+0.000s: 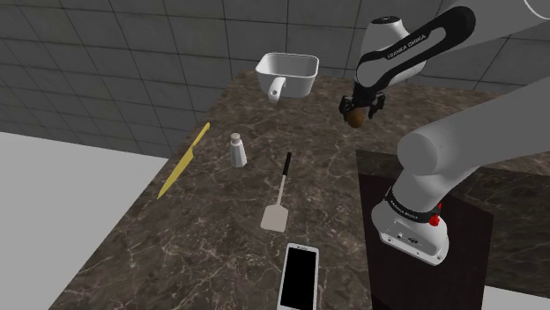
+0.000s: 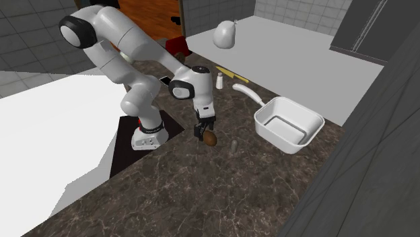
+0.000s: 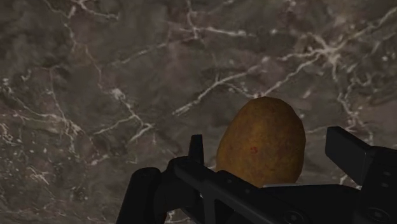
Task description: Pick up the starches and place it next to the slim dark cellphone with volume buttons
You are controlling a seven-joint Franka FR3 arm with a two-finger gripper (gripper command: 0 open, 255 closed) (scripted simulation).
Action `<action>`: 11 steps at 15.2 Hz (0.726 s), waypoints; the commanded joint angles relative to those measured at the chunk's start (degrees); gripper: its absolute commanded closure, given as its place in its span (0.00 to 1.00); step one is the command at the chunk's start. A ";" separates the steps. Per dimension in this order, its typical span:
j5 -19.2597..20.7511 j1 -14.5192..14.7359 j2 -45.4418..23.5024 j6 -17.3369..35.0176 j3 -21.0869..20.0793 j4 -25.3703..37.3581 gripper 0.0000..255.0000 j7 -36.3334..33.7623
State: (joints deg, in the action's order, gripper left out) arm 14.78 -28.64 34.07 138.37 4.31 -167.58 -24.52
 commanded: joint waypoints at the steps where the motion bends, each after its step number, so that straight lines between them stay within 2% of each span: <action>1: 0.23 -0.15 -0.81 1.17 -0.01 -0.34 0.00 -0.22; 8: 0.23 -0.14 -0.80 1.15 -0.01 -0.34 0.00 -0.22; 9: 0.23 -0.14 -0.80 1.15 -0.01 -0.34 1.00 -0.22; 11: 0.22 -0.14 -0.78 1.14 -0.02 -0.34 1.00 -0.22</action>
State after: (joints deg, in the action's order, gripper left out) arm 15.00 -28.79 33.31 139.50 4.29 -167.89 -24.75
